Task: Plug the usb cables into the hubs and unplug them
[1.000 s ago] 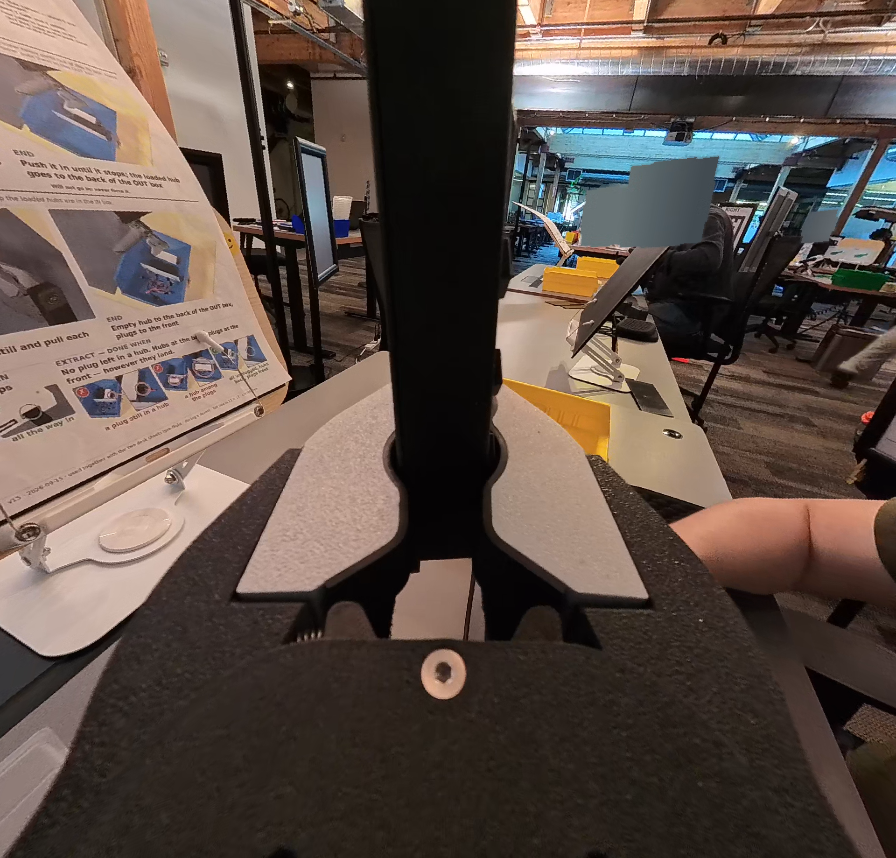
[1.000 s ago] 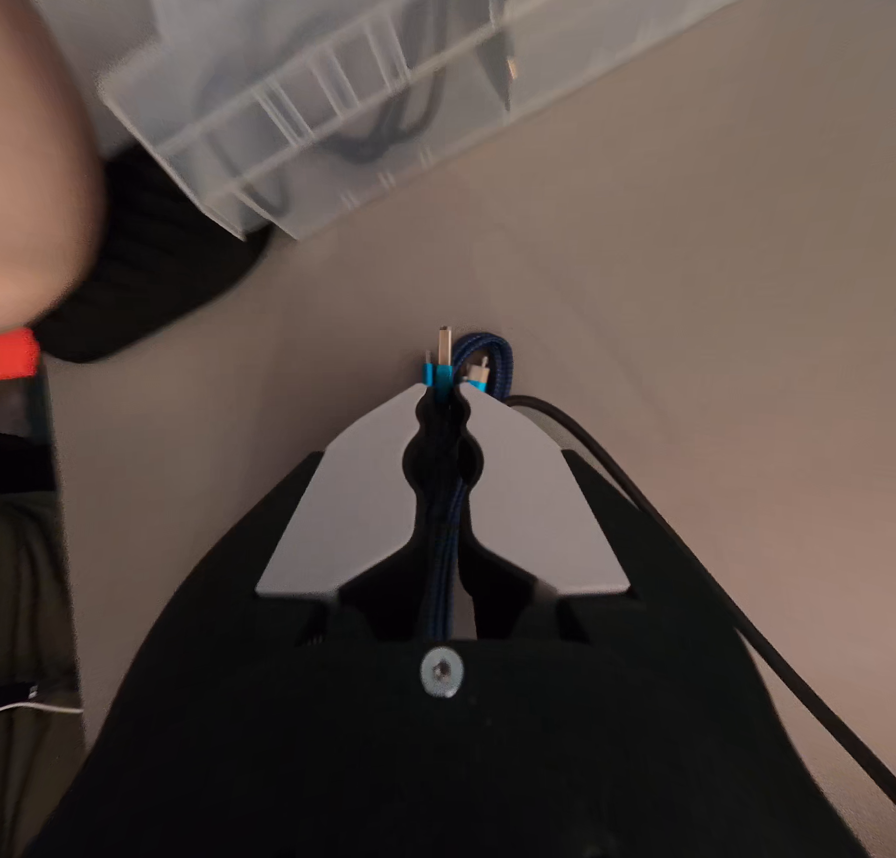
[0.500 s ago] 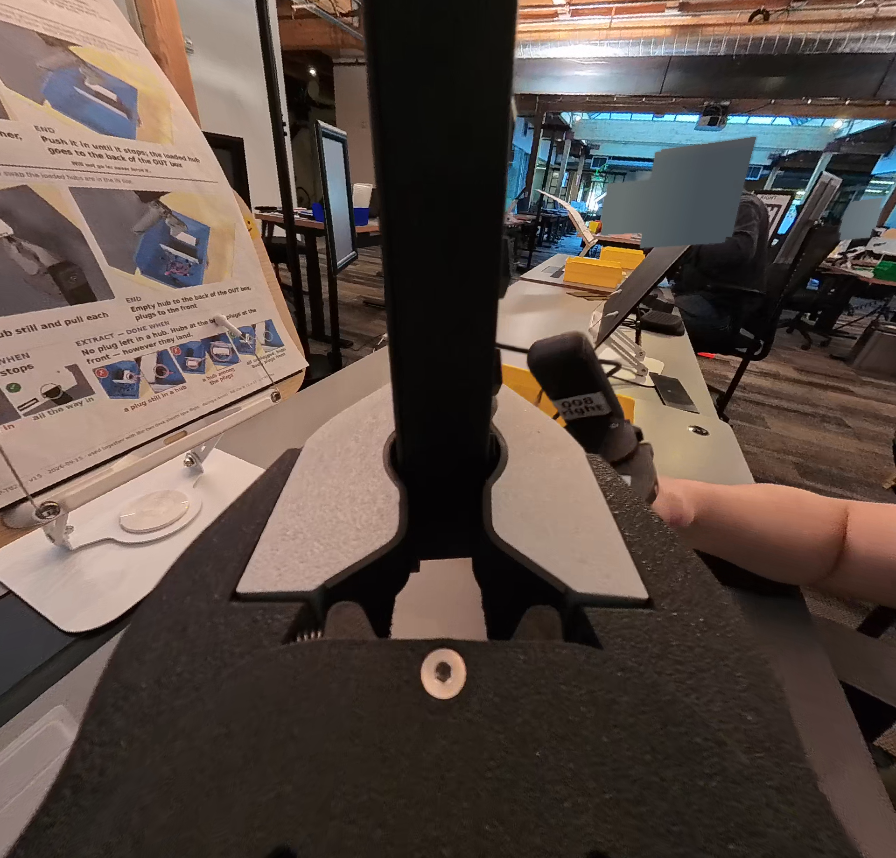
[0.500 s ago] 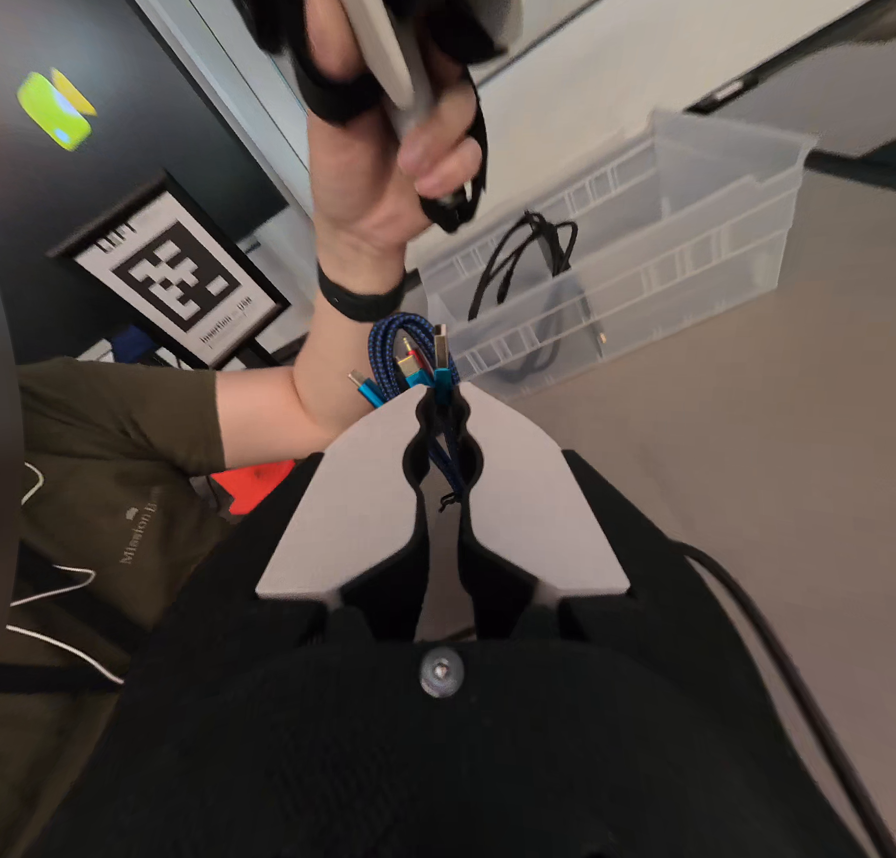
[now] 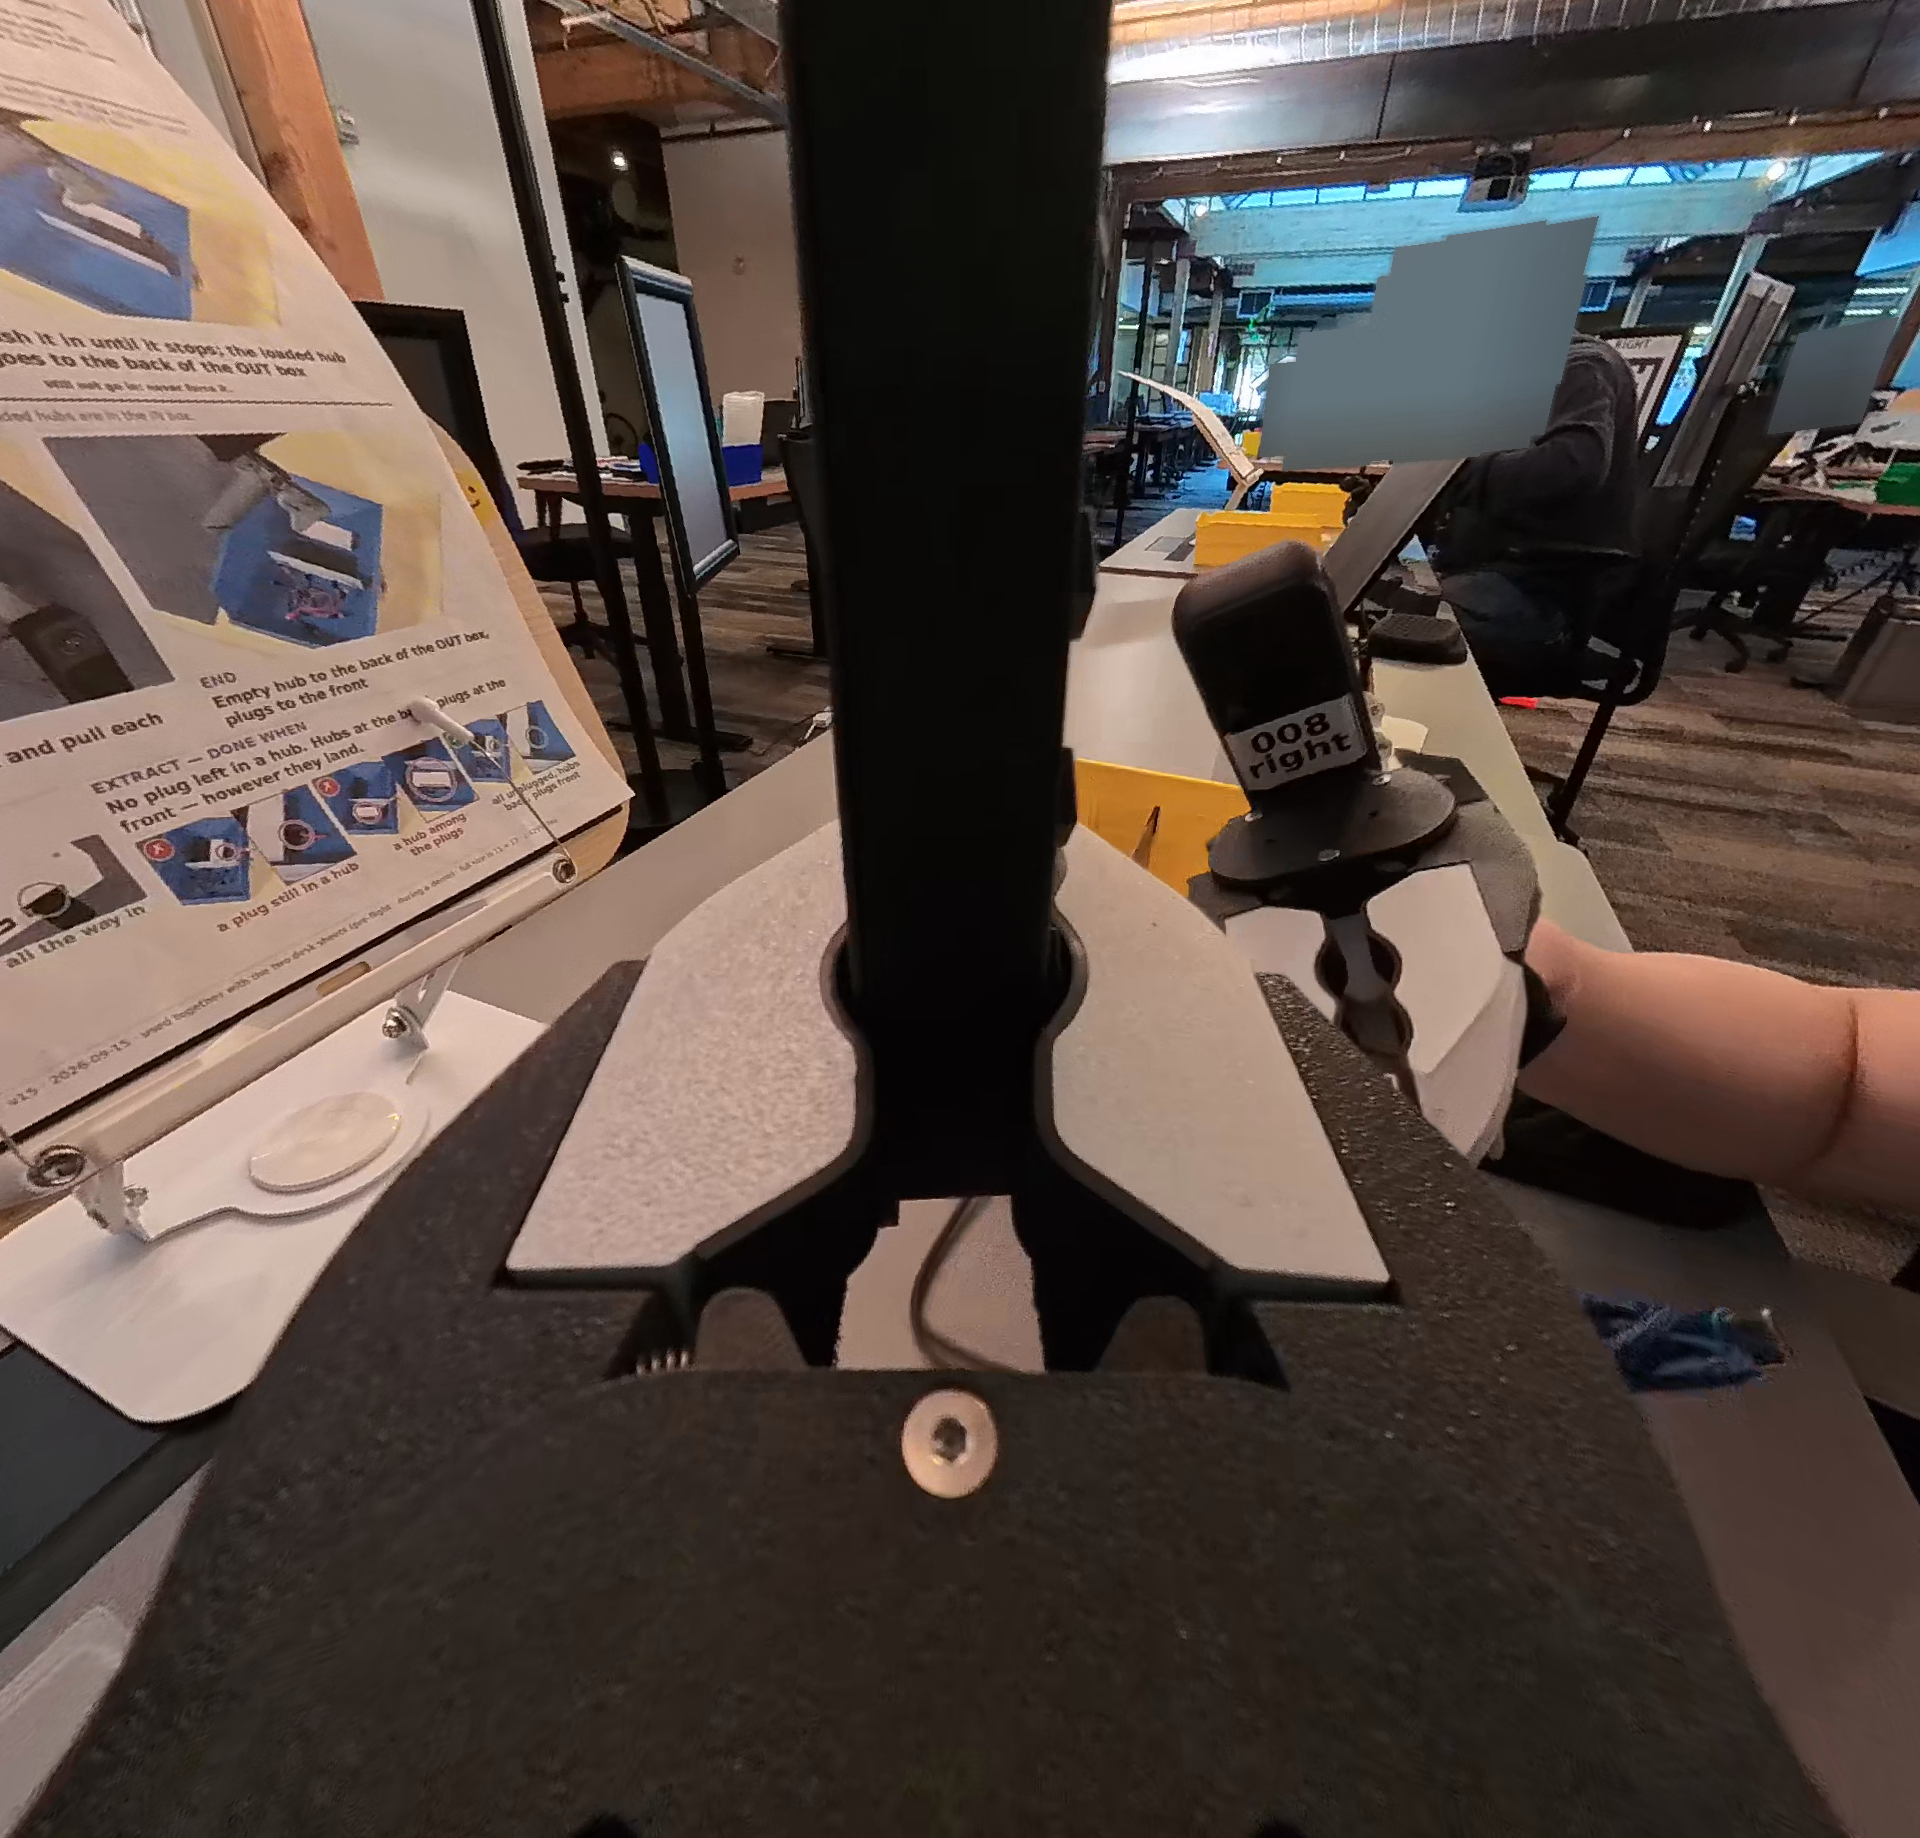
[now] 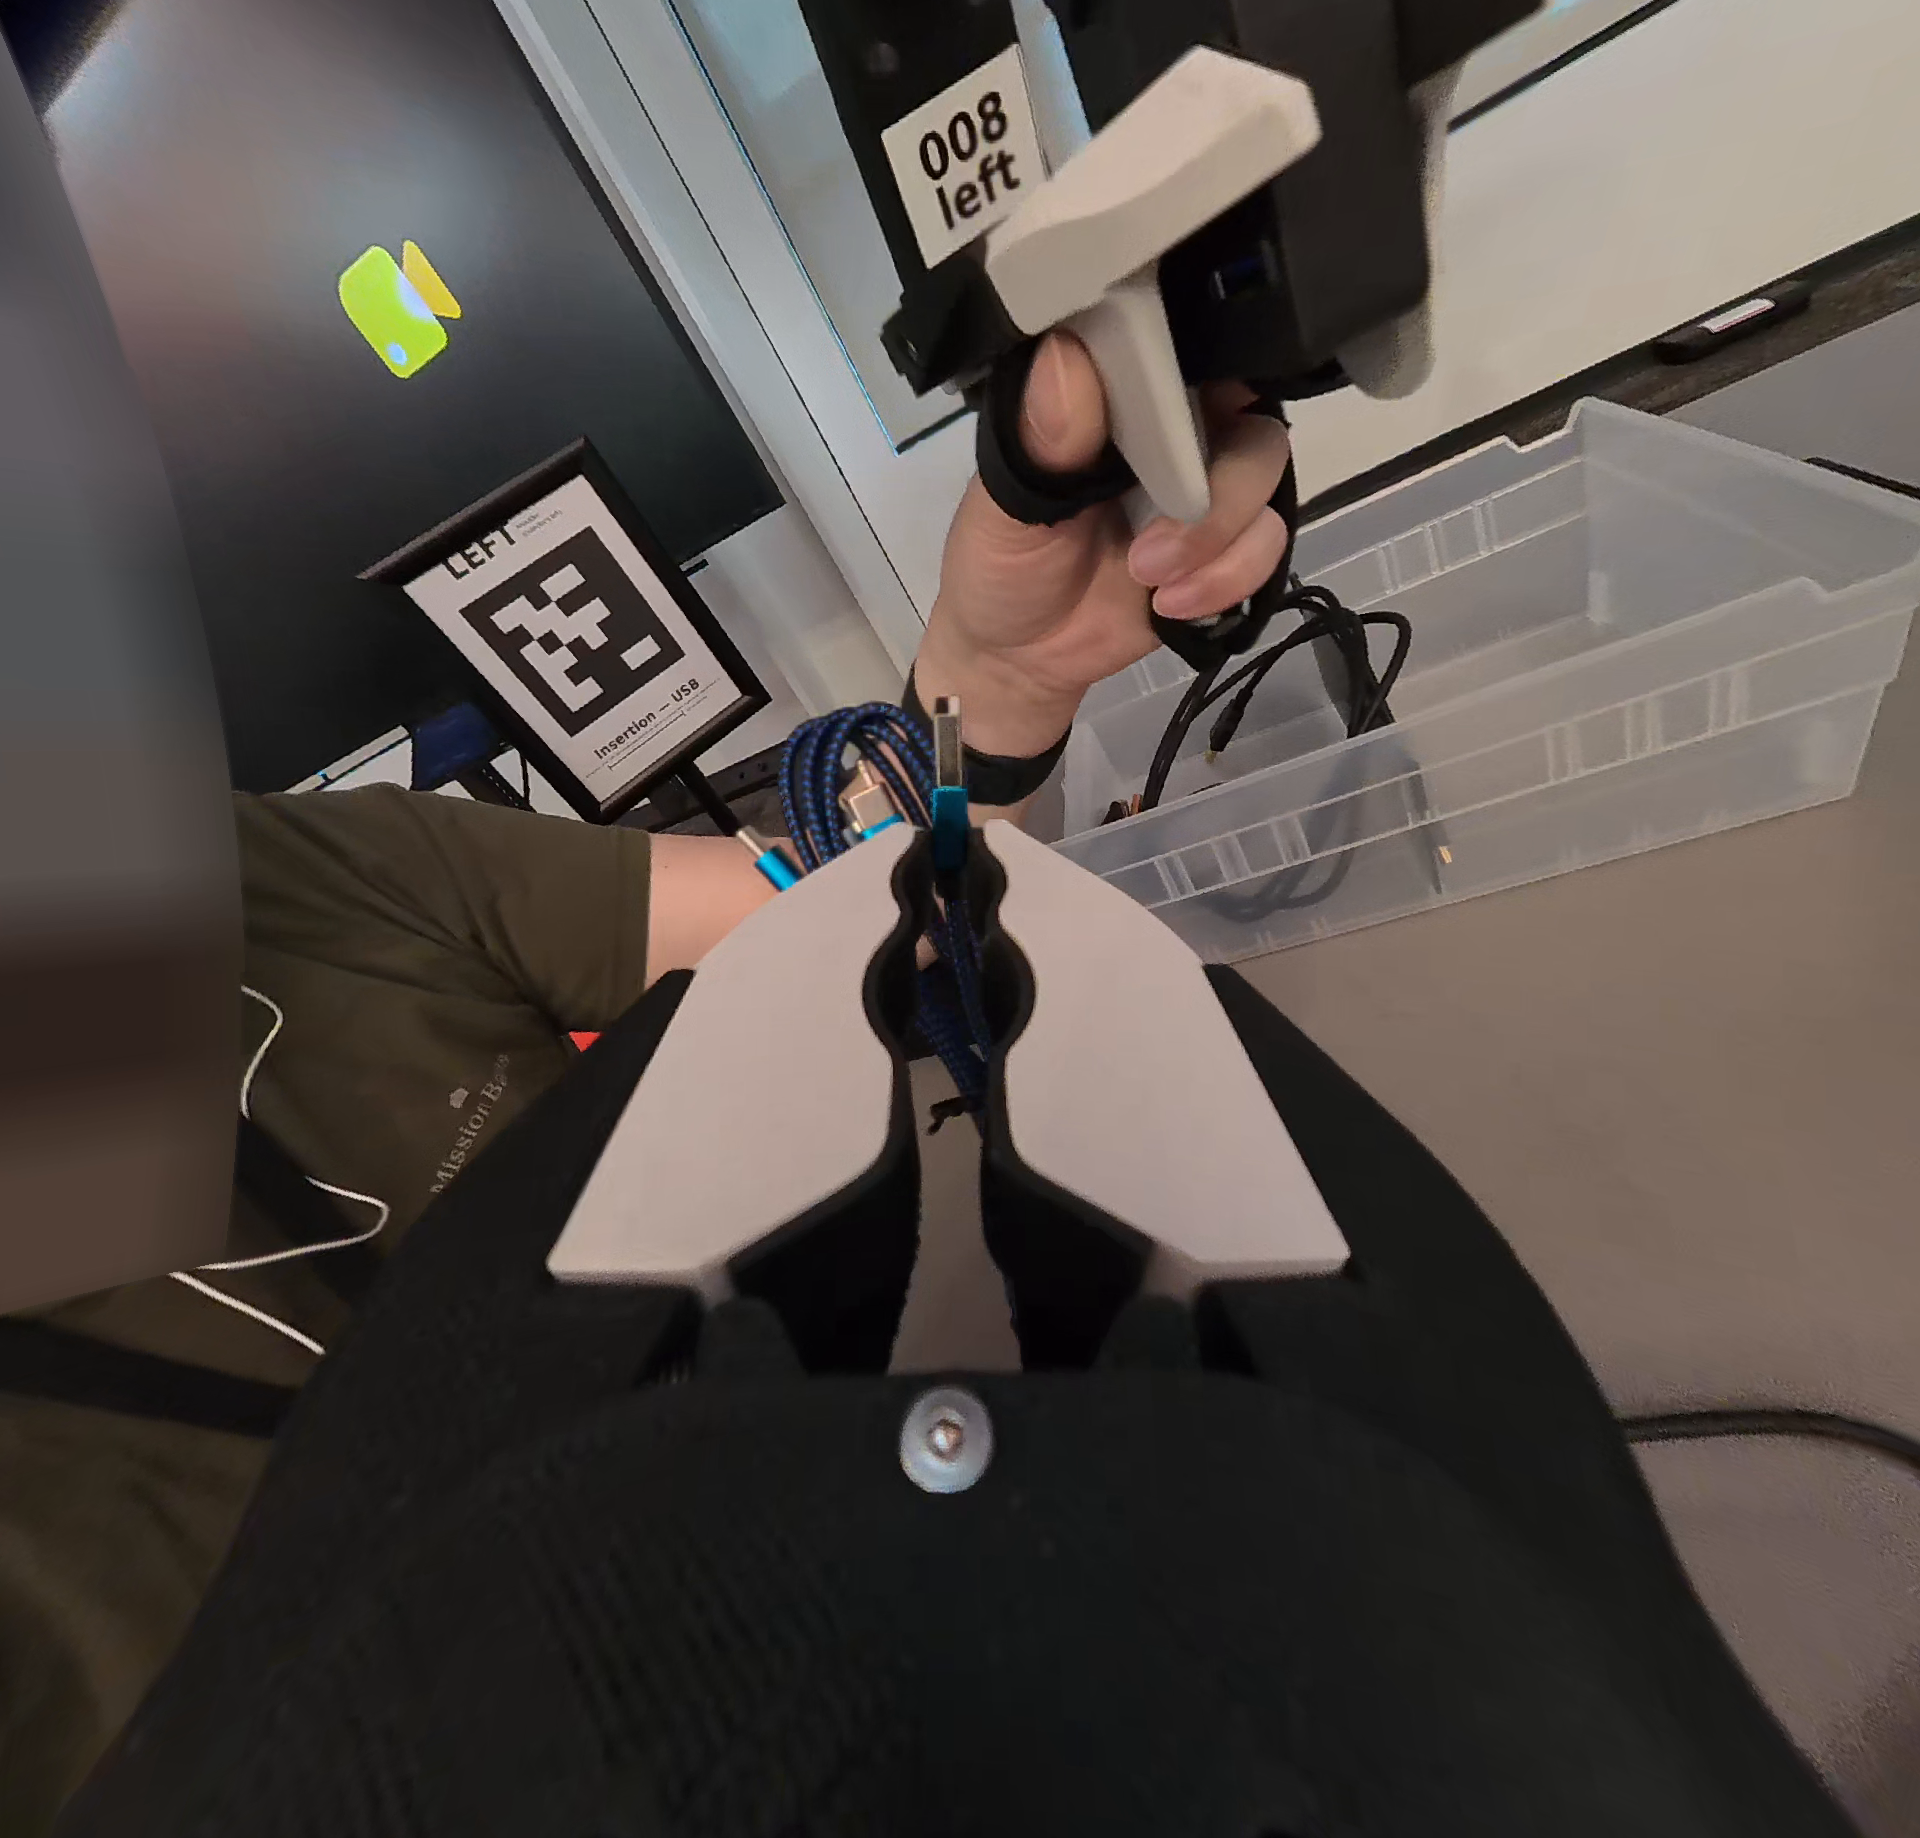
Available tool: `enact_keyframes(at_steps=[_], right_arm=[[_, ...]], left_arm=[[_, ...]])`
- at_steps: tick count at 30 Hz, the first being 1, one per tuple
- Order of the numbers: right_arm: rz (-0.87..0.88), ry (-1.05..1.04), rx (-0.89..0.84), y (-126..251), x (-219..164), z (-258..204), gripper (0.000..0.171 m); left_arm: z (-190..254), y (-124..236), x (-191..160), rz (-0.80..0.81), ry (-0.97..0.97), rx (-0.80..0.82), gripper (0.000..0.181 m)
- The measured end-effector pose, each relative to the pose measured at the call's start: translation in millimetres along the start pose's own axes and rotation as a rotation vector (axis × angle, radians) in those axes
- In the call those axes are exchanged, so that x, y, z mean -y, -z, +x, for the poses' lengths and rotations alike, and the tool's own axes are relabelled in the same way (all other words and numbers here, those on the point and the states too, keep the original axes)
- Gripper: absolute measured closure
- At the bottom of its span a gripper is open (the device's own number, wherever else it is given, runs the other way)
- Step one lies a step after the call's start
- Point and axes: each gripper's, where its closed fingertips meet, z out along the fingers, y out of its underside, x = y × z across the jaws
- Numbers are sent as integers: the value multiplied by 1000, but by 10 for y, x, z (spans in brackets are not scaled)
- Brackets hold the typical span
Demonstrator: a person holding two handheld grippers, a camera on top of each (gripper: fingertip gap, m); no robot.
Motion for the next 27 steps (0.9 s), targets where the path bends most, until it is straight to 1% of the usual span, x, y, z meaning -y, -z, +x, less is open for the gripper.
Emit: enact_keyframes(at_steps=[9,16,23,27], right_arm=[[23,-42,24,50,80,-50,164],[35,-18,17,88,158,-95,164],[13,-32,31,73,95,-85,164],[8,-79,103,64,86,-167,164]], left_arm=[[11,-57,-58,-12,0,0,156],[45,-123,-122,-28,-7,-3,156],[55,-154,-160,-39,-9,-4,156],[51,-141,-139,-29,-14,1,156]])
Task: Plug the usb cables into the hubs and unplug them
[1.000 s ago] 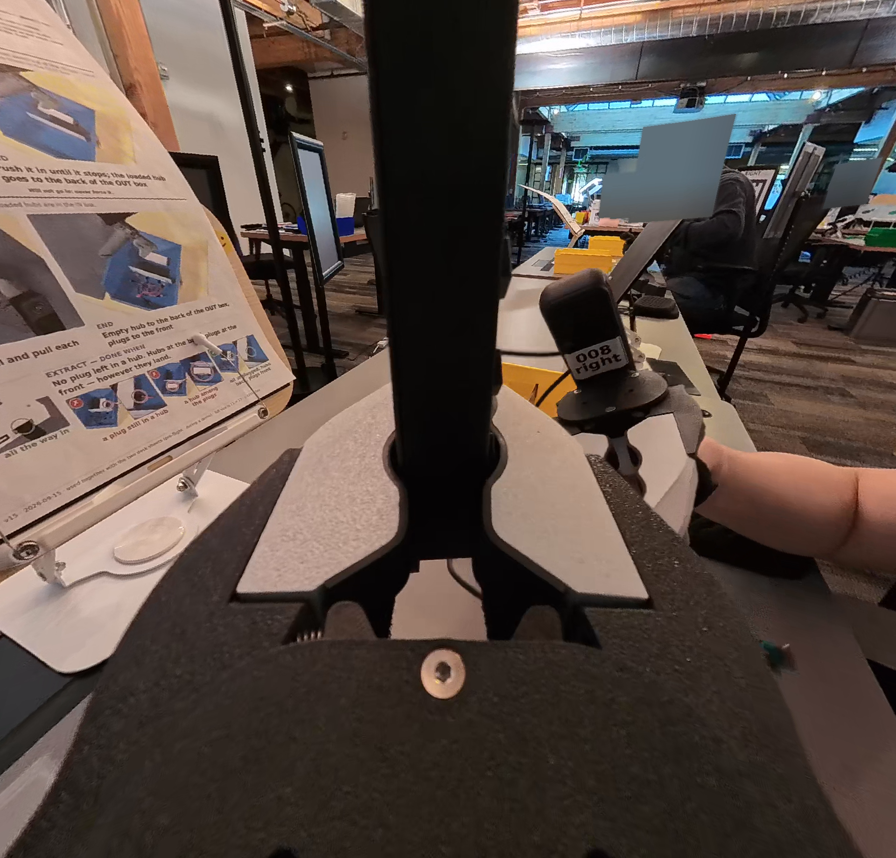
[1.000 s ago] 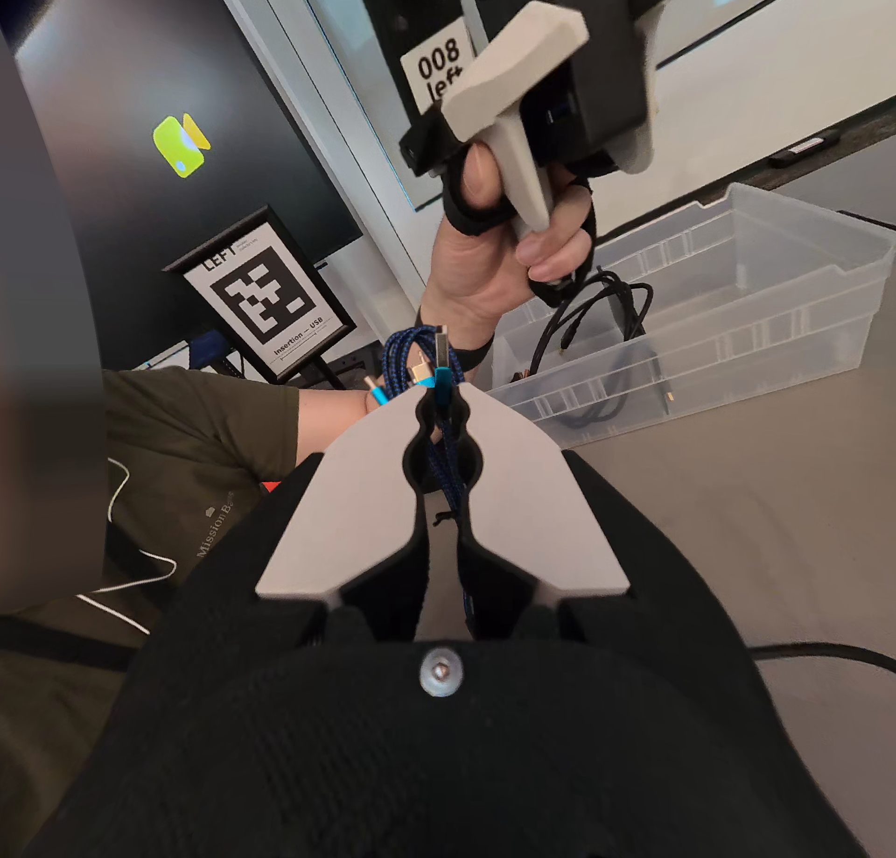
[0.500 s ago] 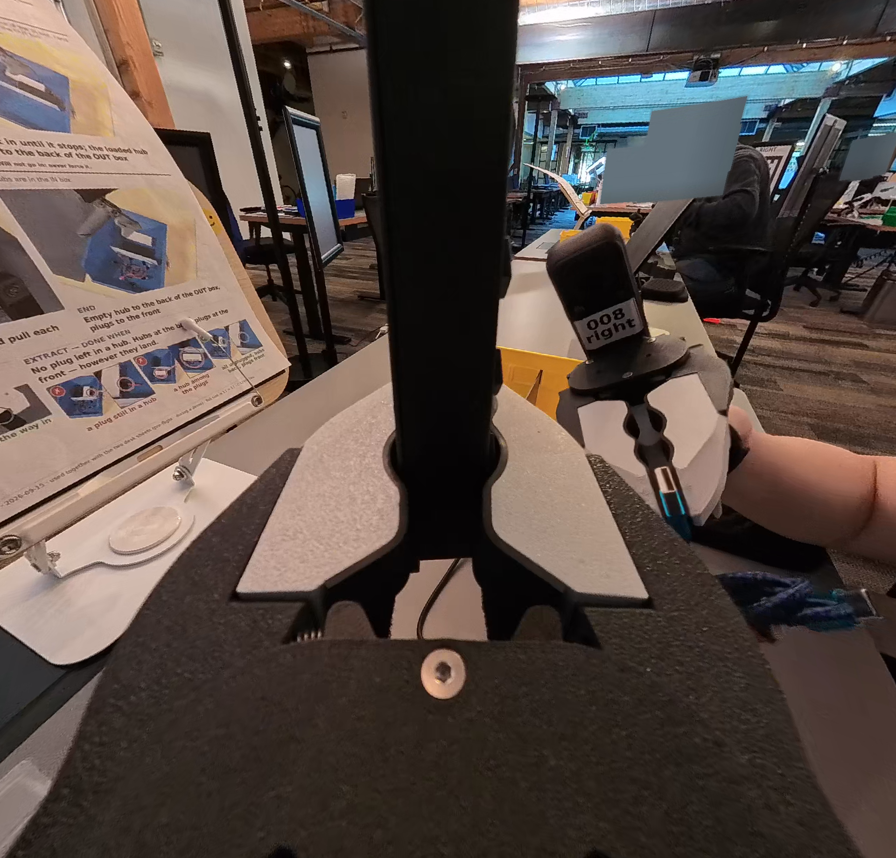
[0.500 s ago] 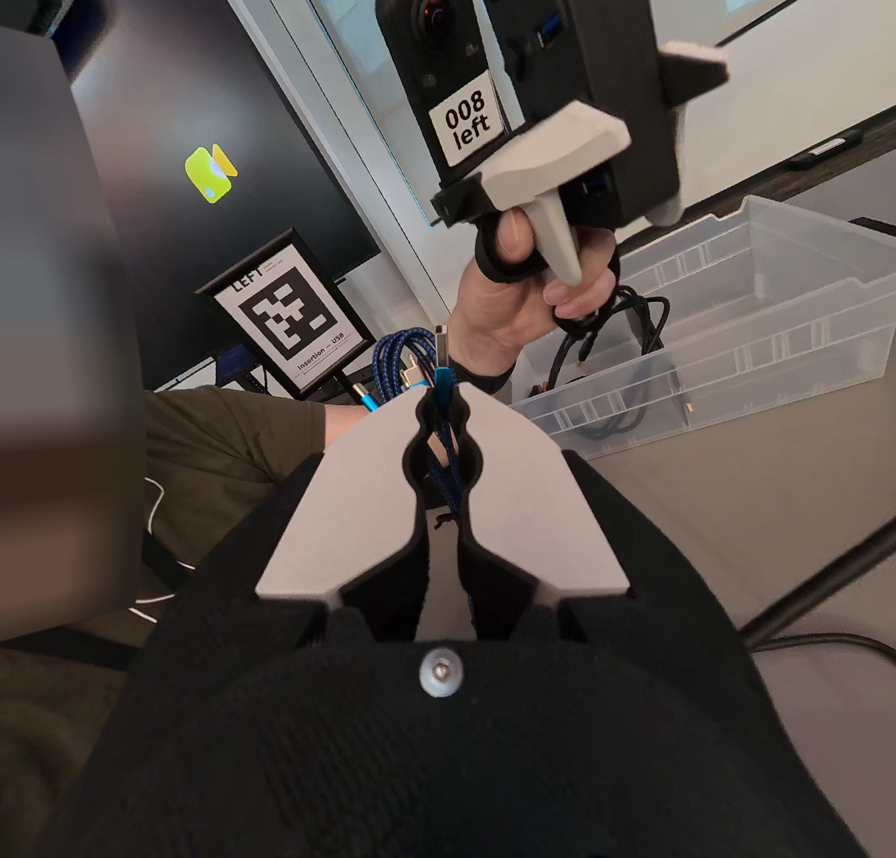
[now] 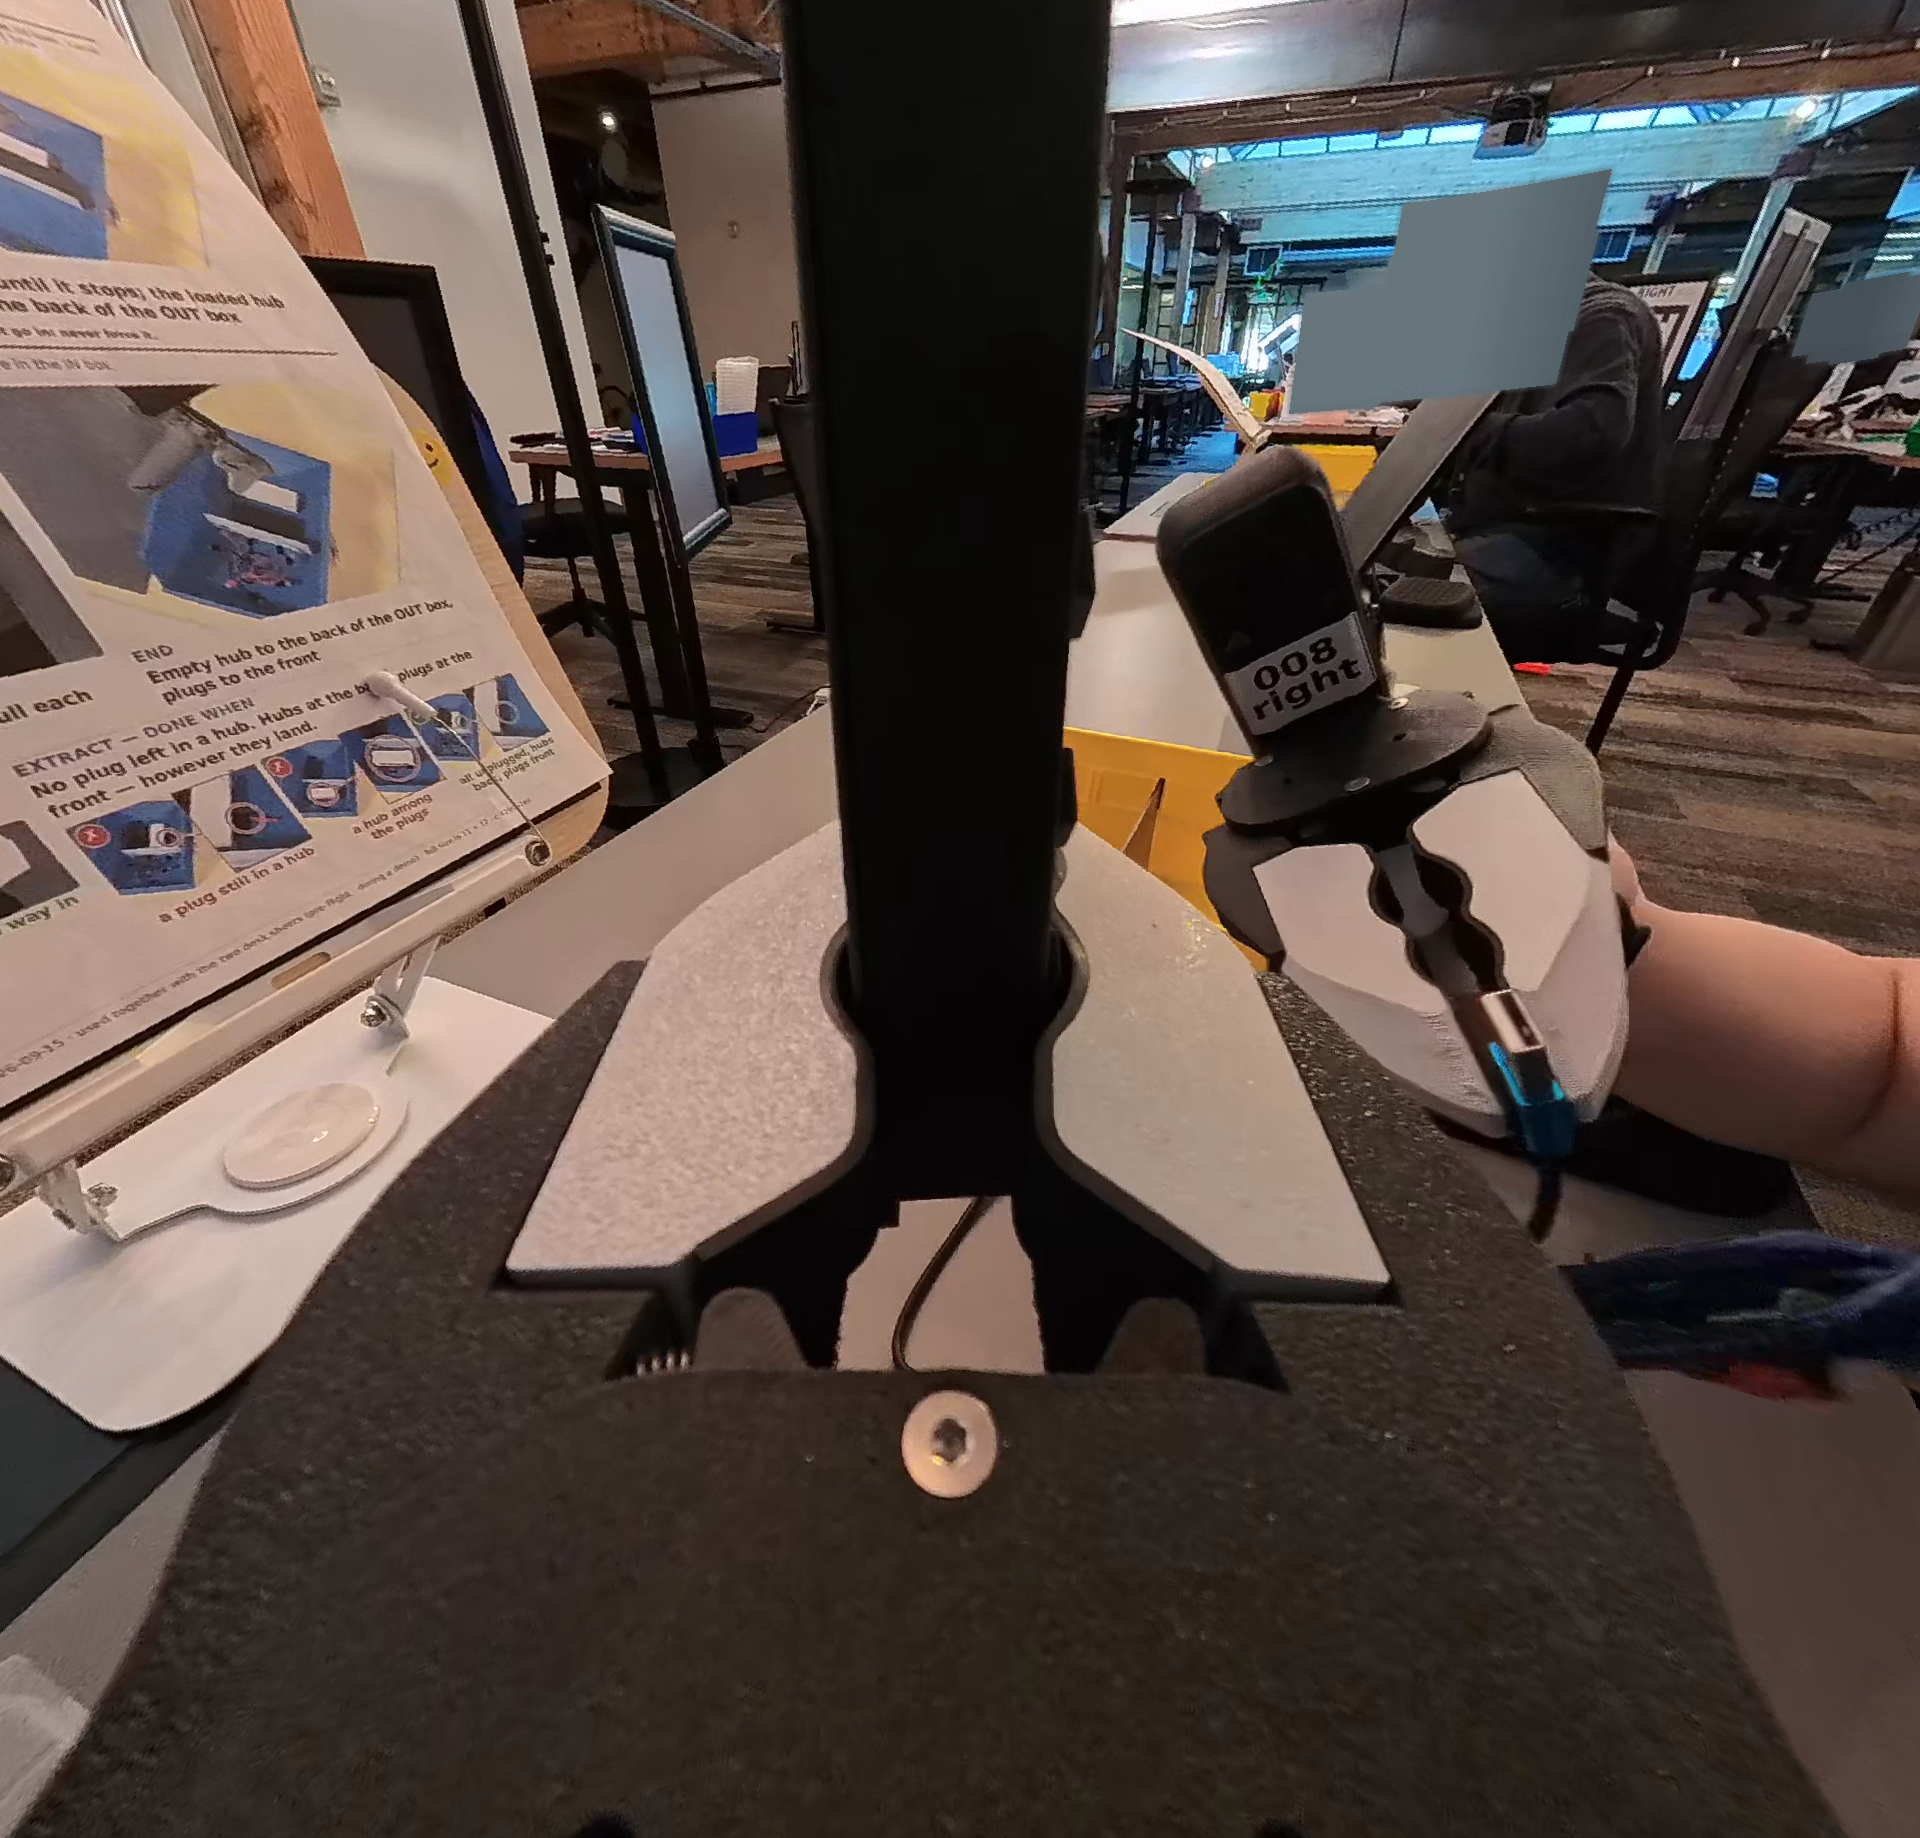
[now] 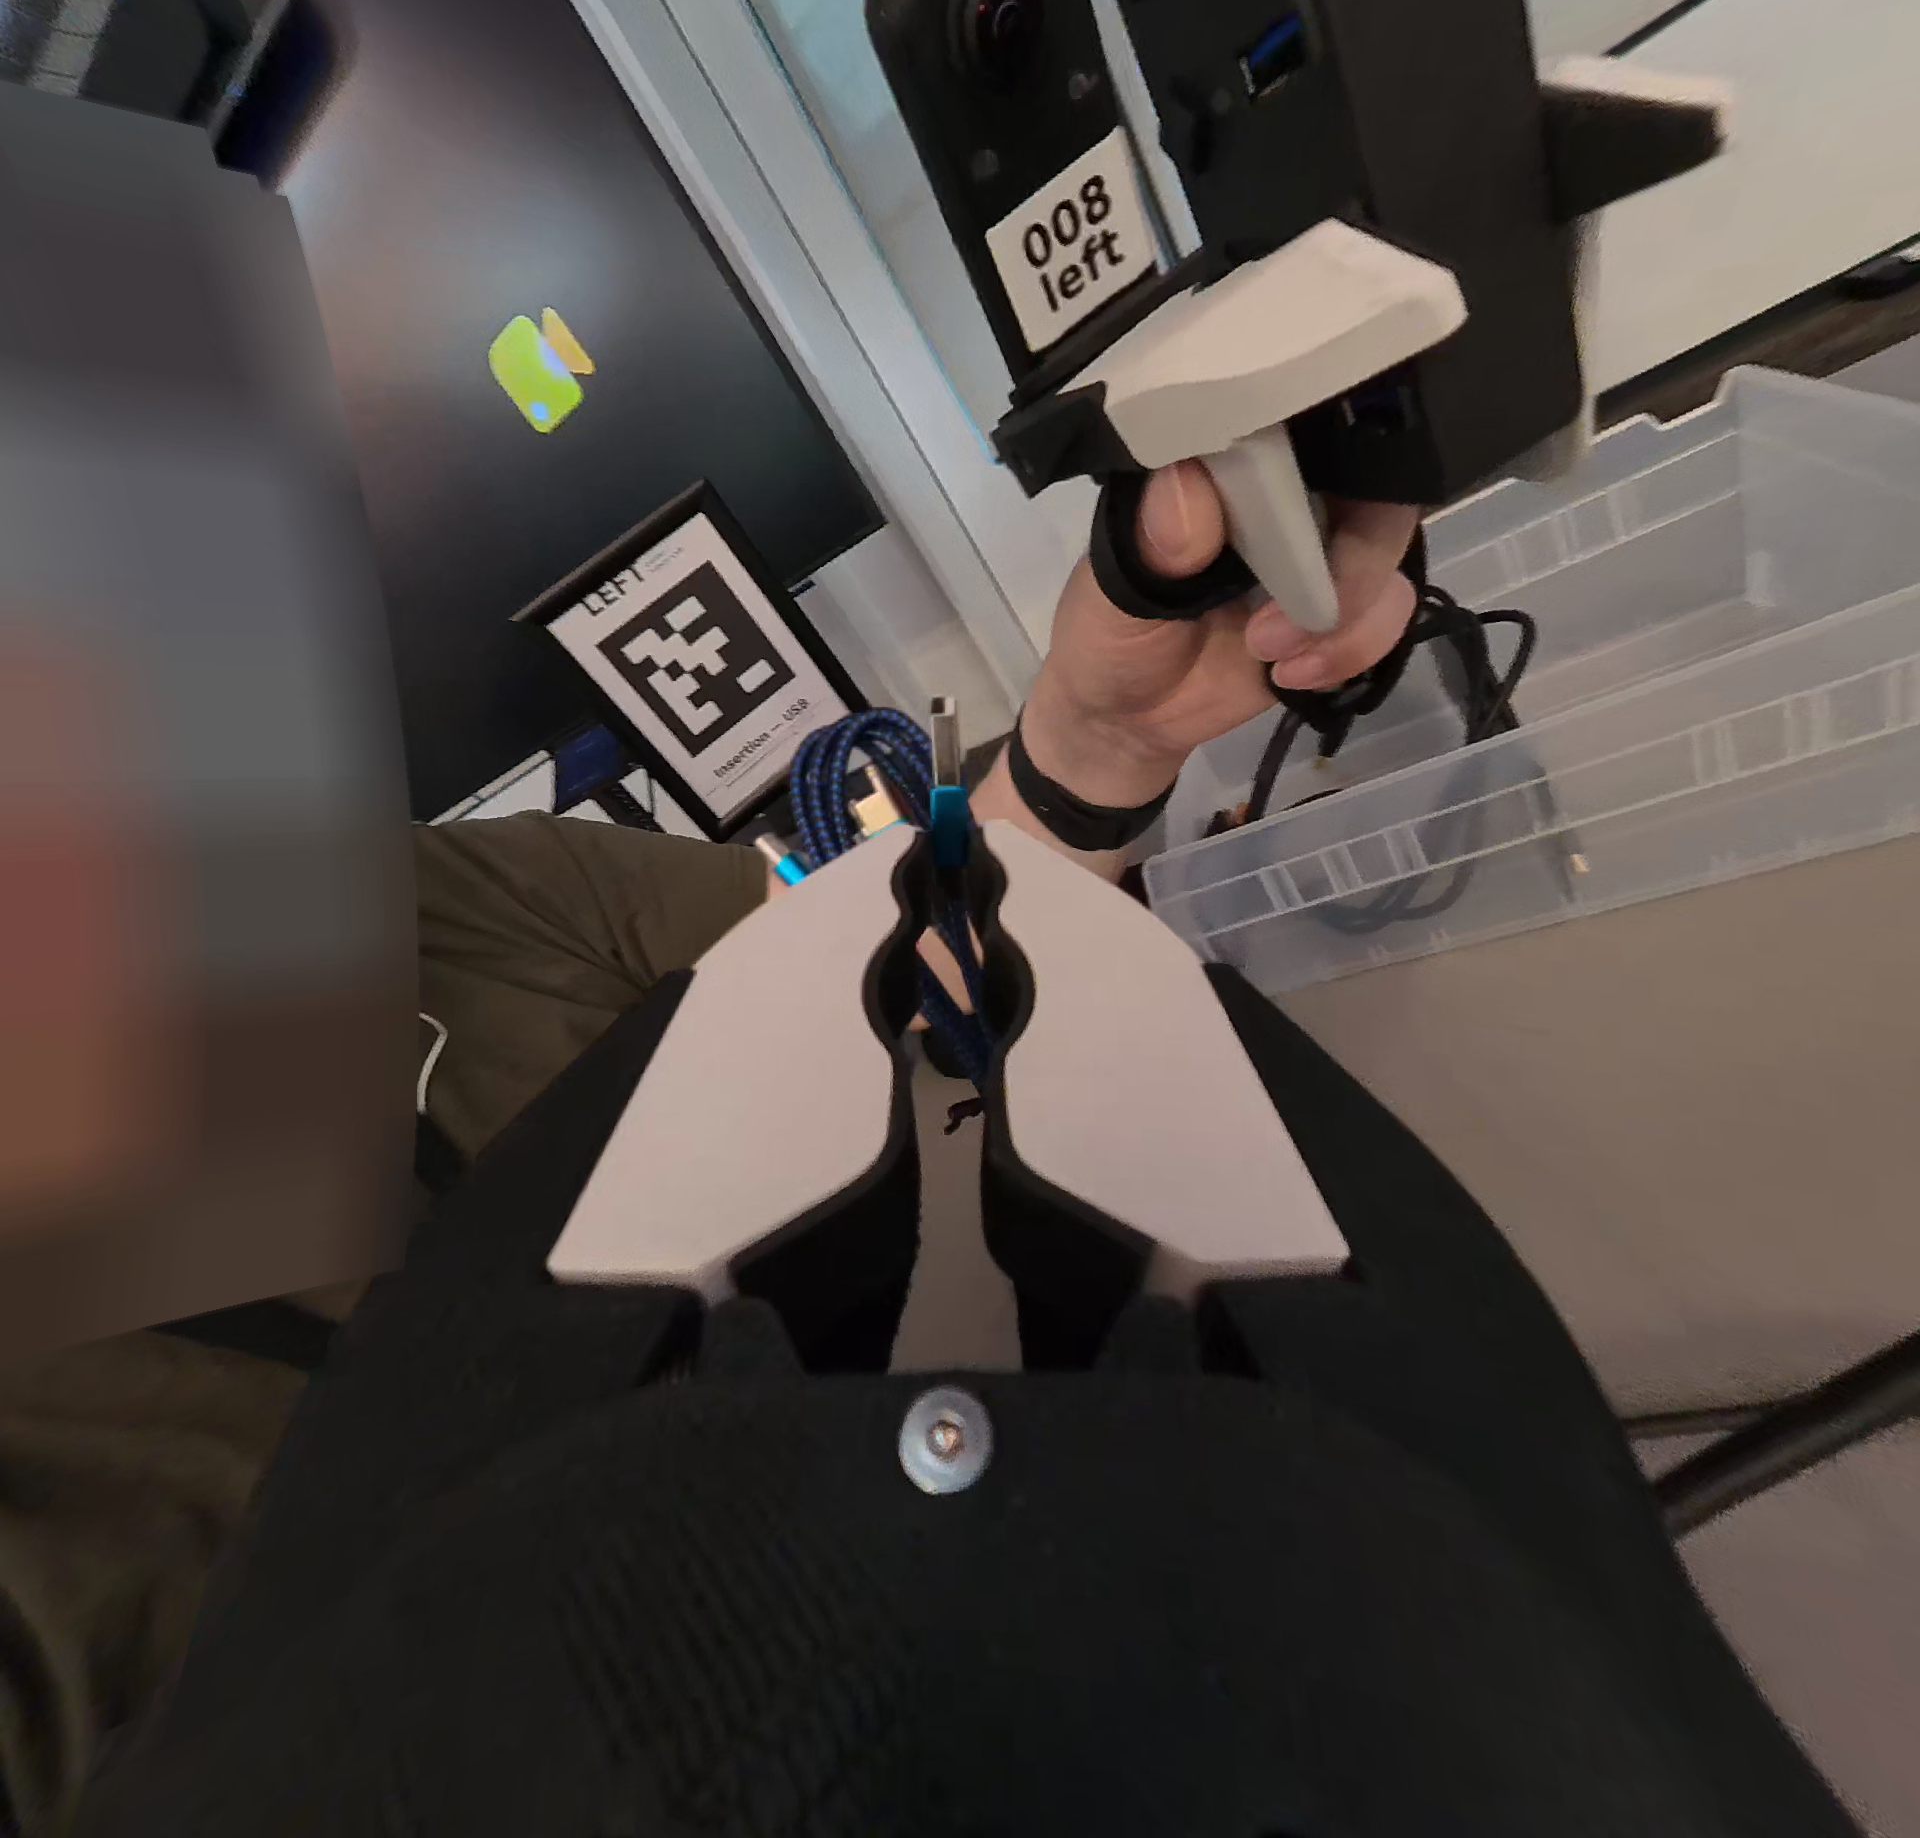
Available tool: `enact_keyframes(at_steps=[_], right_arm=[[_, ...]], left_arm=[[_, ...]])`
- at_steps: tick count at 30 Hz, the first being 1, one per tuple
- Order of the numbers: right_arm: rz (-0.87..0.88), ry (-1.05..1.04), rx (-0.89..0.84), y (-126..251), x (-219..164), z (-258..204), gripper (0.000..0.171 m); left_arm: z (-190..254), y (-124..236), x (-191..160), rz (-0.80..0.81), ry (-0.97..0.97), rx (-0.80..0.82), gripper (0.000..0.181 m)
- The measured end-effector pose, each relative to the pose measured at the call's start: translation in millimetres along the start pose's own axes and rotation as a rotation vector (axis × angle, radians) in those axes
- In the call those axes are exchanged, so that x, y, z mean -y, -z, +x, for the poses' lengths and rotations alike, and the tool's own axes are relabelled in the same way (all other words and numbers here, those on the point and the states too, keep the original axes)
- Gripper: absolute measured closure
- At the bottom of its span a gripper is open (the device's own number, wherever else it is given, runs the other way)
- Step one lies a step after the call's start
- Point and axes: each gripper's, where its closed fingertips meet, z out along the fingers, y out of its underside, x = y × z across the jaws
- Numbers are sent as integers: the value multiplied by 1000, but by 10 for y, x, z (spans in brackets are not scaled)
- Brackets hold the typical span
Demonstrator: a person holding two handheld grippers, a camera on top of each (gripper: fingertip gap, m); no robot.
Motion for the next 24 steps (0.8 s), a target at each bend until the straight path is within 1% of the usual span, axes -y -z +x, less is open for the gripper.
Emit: enact_keyframes(at_steps=[4,8,17,22,24], right_arm=[[27,-71,60,24,50,-72,164],[63,-162,62,94,134,-58,164],[116,-277,77,190,269,-128,164],[118,-259,82,223,285,-143,164],[124,-223,98,242,307,-174,164]], left_arm=[[17,-14,-5,2,-26,3,156],[83,-70,-36,-3,-48,-9,156],[260,-225,-140,-2,-97,-44,156],[379,-258,-126,0,-132,-63,156],[397,-256,-110,1,-138,-61,156]])
